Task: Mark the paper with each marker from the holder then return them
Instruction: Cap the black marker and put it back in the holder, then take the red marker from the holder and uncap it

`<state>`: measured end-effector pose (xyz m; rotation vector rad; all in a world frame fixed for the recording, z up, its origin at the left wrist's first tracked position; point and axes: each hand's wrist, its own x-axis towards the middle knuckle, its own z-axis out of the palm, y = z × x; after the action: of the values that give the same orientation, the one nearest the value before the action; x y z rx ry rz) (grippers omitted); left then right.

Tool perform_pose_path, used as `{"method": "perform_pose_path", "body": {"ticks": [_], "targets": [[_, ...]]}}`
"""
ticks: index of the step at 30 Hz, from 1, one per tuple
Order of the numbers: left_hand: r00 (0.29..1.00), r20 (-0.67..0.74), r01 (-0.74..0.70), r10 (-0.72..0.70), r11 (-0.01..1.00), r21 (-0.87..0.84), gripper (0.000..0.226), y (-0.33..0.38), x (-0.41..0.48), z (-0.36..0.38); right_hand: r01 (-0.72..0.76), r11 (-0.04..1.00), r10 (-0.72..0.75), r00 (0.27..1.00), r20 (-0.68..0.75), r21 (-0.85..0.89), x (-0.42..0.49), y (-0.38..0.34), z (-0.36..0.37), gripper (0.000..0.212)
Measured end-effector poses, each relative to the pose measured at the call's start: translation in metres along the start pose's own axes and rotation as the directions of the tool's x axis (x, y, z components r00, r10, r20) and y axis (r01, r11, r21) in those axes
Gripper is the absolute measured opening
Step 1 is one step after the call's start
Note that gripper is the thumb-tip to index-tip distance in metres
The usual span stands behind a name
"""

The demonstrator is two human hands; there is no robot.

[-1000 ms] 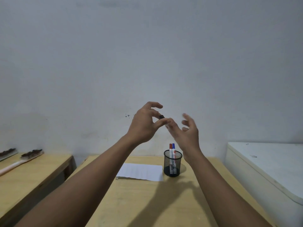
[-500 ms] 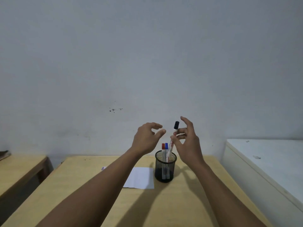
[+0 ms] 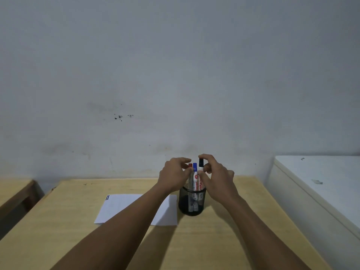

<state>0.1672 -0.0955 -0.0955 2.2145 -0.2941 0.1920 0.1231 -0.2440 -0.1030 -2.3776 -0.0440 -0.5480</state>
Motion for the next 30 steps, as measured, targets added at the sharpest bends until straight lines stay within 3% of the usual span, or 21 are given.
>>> {"method": "perform_pose_path", "body": {"ticks": [10, 17, 19, 22, 25, 27, 30], "targets": [[0.997, -0.077, -0.013, 0.009, 0.999, -0.049, 0.026, 0.0, 0.005, 0.002, -0.035, 0.994, 0.037, 0.999, 0.023, -0.105, 0.003, -0.001, 0.003, 0.039], [0.963, -0.263, -0.115, 0.056, 0.97, -0.214, 0.02, 0.034, -0.009, -0.041, 0.055, 0.996, -0.04, 0.983, -0.18, 0.077, -0.004, -0.029, -0.025, 0.041], [0.953, -0.3, -0.144, 0.044, 0.936, -0.32, 0.019, 0.053, -0.017, -0.062, 0.05, 0.989, -0.029, 0.988, -0.152, 0.139, -0.005, -0.045, -0.035, 0.037], [0.952, -0.305, -0.14, -0.022, 0.856, -0.498, 0.016, 0.082, -0.035, -0.095, -0.028, 0.942, 0.013, 0.999, 0.049, 0.335, -0.012, -0.072, -0.052, 0.041], [0.947, -0.298, -0.102, -0.115, 0.775, -0.623, 0.011, 0.102, -0.056, -0.127, -0.13, 0.79, 0.048, 0.987, 0.15, 0.6, -0.024, -0.097, -0.068, 0.029], [0.951, -0.294, -0.114, -0.098, 0.773, -0.625, 0.015, 0.106, -0.071, -0.144, -0.18, 0.59, 0.115, 0.984, 0.14, 0.787, -0.032, -0.11, -0.079, 0.015], [0.962, -0.269, -0.196, 0.054, 0.822, -0.535, 0.022, 0.102, -0.093, -0.163, -0.22, 0.249, 0.175, 0.968, 0.18, 0.943, -0.038, -0.128, -0.092, 0.008]]}}
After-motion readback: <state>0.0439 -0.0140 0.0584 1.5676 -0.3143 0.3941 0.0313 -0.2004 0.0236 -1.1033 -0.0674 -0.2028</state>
